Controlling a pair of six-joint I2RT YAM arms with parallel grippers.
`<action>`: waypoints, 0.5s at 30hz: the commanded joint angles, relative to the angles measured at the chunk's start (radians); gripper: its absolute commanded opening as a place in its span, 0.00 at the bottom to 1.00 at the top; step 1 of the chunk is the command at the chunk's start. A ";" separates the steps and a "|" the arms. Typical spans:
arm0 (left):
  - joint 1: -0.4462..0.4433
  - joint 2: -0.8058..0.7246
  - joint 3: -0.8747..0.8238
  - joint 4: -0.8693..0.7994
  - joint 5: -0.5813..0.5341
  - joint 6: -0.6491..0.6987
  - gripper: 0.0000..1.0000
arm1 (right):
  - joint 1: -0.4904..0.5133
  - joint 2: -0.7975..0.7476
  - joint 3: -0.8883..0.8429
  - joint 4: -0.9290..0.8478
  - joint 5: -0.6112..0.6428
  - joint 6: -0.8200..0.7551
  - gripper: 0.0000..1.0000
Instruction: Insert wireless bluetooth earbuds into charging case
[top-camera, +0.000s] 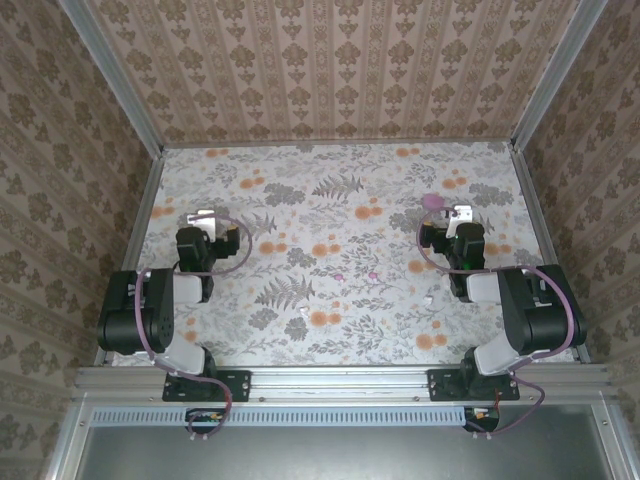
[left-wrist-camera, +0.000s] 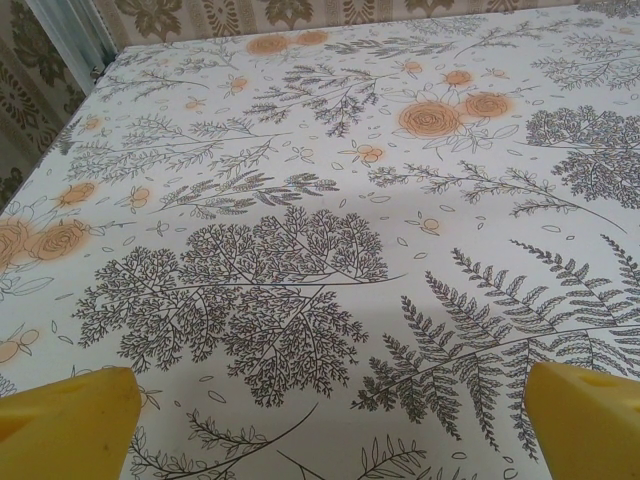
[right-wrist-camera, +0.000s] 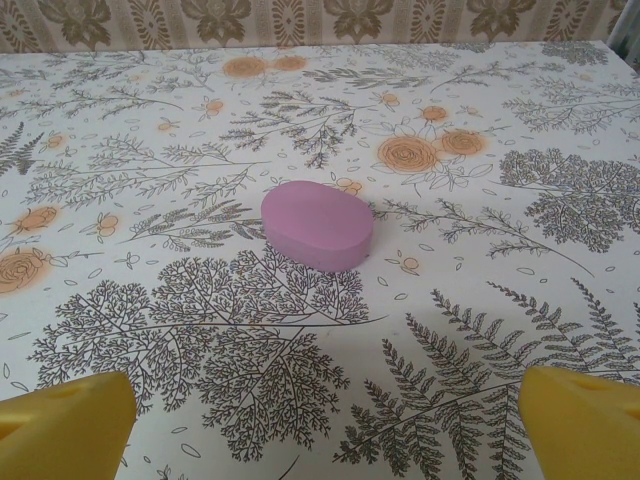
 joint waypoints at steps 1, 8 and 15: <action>0.006 -0.004 0.021 -0.002 0.015 0.013 1.00 | 0.002 -0.002 0.016 0.017 0.001 0.006 1.00; 0.007 -0.009 0.019 0.000 0.025 0.016 1.00 | 0.002 -0.005 0.019 0.006 -0.040 -0.008 1.00; 0.009 -0.075 0.000 -0.020 0.018 0.009 1.00 | 0.001 -0.034 0.047 -0.063 -0.064 -0.017 1.00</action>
